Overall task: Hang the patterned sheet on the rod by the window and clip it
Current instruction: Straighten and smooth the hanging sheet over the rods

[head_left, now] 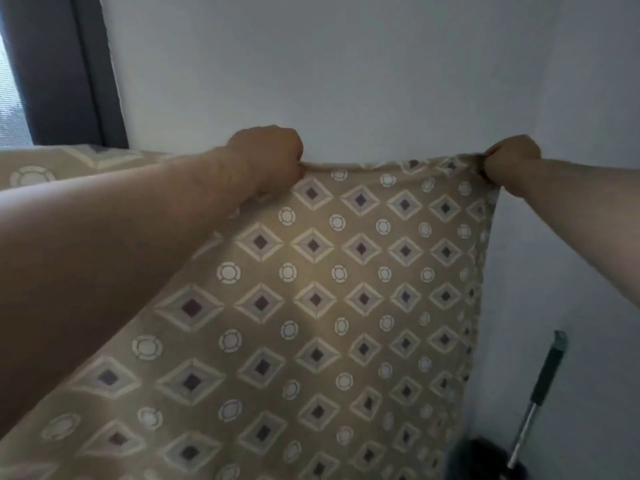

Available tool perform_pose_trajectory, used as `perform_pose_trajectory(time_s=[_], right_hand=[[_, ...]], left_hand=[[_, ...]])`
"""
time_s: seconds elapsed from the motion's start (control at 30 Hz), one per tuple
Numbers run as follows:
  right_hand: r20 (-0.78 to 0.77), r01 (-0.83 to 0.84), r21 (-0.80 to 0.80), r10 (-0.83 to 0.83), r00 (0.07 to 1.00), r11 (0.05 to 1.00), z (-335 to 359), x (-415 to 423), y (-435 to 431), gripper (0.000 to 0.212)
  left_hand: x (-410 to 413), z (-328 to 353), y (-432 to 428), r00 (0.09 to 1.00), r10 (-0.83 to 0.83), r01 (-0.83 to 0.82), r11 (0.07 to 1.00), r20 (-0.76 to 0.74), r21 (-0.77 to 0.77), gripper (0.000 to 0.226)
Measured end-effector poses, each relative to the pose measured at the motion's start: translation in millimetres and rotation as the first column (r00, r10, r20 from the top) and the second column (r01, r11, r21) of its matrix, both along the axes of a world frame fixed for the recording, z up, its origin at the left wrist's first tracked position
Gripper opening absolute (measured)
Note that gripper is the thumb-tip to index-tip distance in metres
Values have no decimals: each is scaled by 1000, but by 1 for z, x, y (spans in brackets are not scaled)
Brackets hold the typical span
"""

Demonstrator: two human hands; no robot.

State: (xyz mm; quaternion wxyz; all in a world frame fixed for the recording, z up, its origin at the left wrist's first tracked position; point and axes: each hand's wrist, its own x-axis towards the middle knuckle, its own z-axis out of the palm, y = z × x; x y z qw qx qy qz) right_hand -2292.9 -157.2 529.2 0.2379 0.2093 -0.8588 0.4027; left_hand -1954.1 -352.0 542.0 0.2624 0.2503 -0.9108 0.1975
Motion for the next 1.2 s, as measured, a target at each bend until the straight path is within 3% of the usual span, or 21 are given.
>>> perform_pose_trajectory(time_s=[0.07,0.23,0.33,0.5,0.6,0.67,0.8,0.9,1.0,1.07,1.2], right_hand=[[-8,-19,48,19,1000,999,-1,4,-10,31],[5,-19,90,18,1000,996,-7,9,-17,33],[-3,-39,87,40,999,995,-5,13,-14,33],[-31,-159,-7,159,987,987,0,19,-13,29],[-19,-208,-63,207,978,976,-4,14,-13,22],[-10,-246,-62,246,969,967,-7,9,-10,13],[-102,-321,63,326,940,945,-11,-1,7,14],[-210,-235,306,306,929,923,-13,-10,17,26],[-180,-180,417,275,944,891,-16,-16,22,33],[-82,-257,358,305,949,898,-23,-19,26,28],[100,-362,5,360,928,932,-39,-30,33,16]], left_hand=[[2,-5,-5,998,49,-51,997,-38,-59,15],[-17,-11,11,992,-14,19,999,125,-39,21],[-35,-16,18,995,-61,65,997,74,-51,13],[-71,-13,29,994,-64,55,994,90,93,16],[-88,-13,29,989,-144,148,980,-37,135,12],[-95,-13,27,980,-187,198,955,-72,220,22],[-109,-13,18,984,-172,176,979,-45,99,19],[-111,-6,14,984,-150,154,988,-92,32,16],[-115,-5,13,981,-155,159,987,-114,31,16],[-117,-5,11,980,-157,163,986,-123,42,15],[-116,1,4,968,-233,244,959,-92,145,30]])
